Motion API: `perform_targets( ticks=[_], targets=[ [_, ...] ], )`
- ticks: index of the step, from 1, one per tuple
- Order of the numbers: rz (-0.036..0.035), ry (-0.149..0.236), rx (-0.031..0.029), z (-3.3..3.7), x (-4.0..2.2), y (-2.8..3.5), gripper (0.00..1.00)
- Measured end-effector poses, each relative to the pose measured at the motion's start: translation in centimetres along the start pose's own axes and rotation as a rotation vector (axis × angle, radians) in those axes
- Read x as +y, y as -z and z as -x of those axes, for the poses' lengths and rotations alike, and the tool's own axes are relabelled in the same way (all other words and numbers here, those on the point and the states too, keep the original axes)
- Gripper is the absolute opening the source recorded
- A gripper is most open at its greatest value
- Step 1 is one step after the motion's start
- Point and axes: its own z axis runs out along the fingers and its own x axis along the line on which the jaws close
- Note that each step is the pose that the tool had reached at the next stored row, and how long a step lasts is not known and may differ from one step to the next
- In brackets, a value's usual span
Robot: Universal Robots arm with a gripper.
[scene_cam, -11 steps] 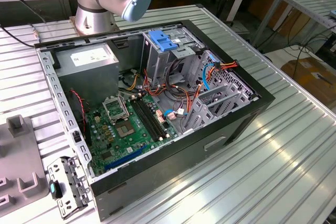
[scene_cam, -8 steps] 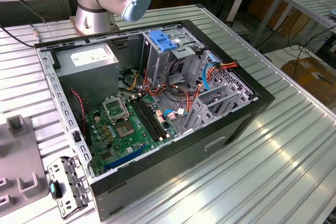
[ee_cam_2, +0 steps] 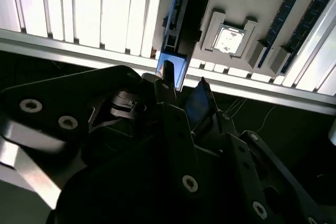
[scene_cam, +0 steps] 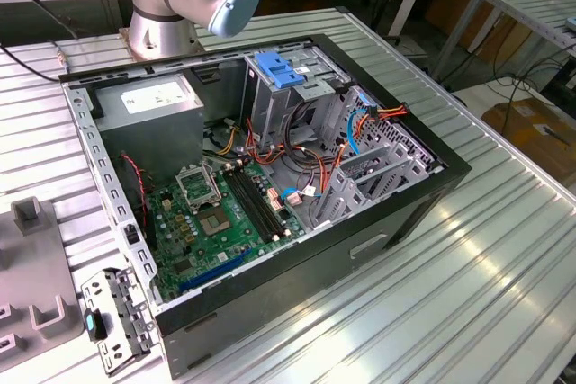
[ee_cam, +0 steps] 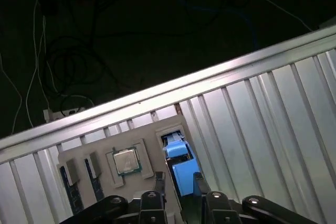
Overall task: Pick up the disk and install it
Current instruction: 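Pick up the disk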
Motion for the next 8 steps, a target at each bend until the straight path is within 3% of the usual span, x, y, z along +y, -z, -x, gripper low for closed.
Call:
perform_targets(
  ticks=[1, 3, 5, 8],
  targets=[
    [-0.0016, 0.008, 0.0001, 0.09, 0.06, -0.14, 0.38],
    [-0.0081, 0.013, 0.0005, 0.16, 0.19, -0.29, 0.38],
    [-0.0182, 0.018, -0.0019, 0.06, 0.56, -0.52, 0.45],
    [-0.0185, 0.027, -0.0018, 0.01, 0.74, -0.6, 0.46]
  ],
)
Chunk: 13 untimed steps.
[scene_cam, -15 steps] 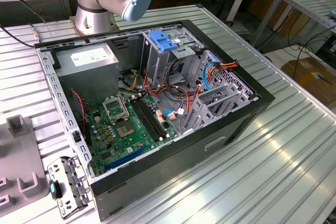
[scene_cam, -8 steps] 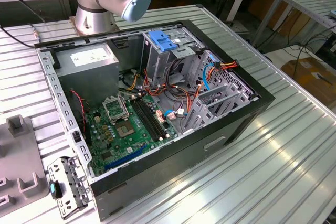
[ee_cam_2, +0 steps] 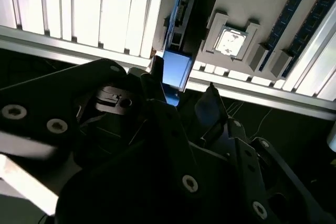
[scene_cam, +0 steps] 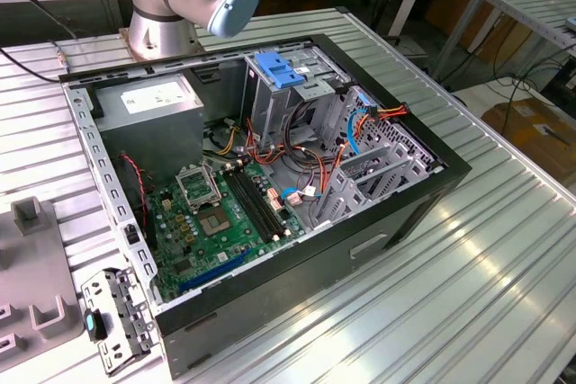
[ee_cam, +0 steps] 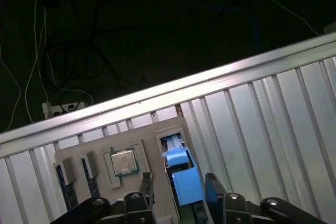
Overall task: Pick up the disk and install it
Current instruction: 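Pick up the disk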
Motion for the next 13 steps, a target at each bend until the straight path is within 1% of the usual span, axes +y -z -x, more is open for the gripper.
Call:
perform_targets(
  ticks=[1, 2, 6, 7, 8, 9, 13],
  targets=[
    [-0.0003, 0.006, 0.0001, 0.0, 0.01, -0.02, 0.53],
    [-0.001, 0.018, 0.0004, 0.0, 0.0, -0.06, 0.53],
    [-0.0044, 0.093, 0.0021, 0.0, 0.0, -0.25, 0.54],
    [-0.0061, 0.124, 0.0027, 0.01, 0.0, -0.36, 0.54],
    [-0.0079, 0.146, 0.0031, 0.01, -0.01, -0.47, 0.6],
    [-0.009, 0.166, 0.0035, 0.01, -0.01, -0.54, 0.6],
    [-0.0101, 0.17, 0.0033, 0.01, 0.0, -0.57, 0.6]
  ],
)
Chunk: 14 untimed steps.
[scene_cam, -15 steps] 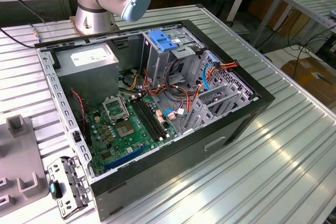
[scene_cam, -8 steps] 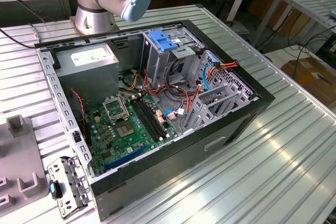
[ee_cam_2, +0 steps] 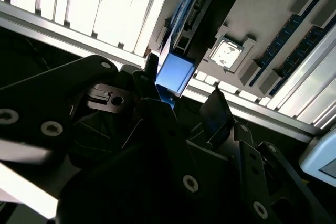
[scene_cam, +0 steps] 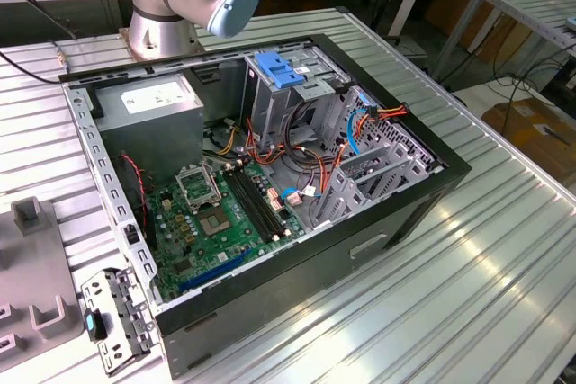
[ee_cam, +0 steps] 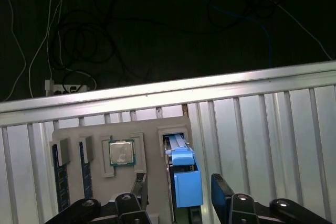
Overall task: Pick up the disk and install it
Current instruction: 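Pick up the disk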
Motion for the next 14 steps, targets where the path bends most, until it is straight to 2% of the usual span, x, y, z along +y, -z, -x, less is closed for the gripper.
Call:
perform_targets(
  ticks=[7, 8, 10, 14],
  targets=[
    [-0.0002, 0.004, 0.0001, 0.0, 0.0, 0.0, 0.6],
    [-0.0003, 0.013, 0.0003, 0.0, 0.0, 0.0, 0.6],
    [-0.001, 0.066, 0.0015, 0.0, 0.0, -0.07, 0.6],
    [-0.0037, 0.078, 0.0004, -0.03, 0.22, -0.5, 0.6]
  ],
)
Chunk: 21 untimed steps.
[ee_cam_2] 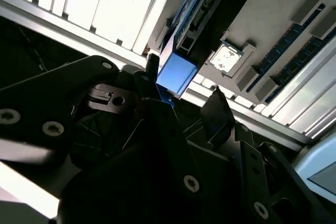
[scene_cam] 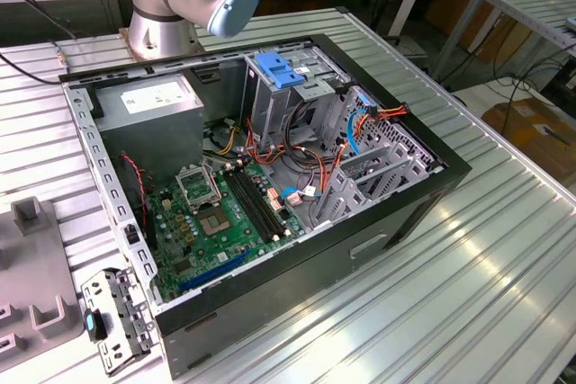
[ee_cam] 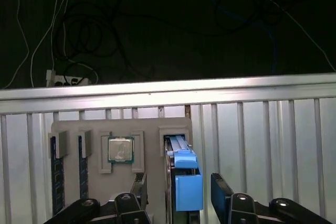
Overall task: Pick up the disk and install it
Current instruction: 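Pick up the disk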
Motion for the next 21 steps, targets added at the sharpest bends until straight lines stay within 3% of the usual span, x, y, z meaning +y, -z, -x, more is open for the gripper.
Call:
perform_targets(
  ticks=[2, 11, 13, 14, 21],
  targets=[
    [-0.0002, 0.011, -0.002, 0.0, 0.03, -0.22, 0.6],
    [-0.0073, 0.078, -0.0009, 0.05, 0.02, -1.27, 0.6],
    [-0.0151, 0.103, -0.0006, 0.09, 0.04, -2.32, 0.6],
    [-0.0159, 0.068, -0.007, 0.13, 0.03, -2.87, 0.6],
    [-0.016, 0.06, -0.0069, 0.45, 0.04, -3.04, 0.6]
  ],
)
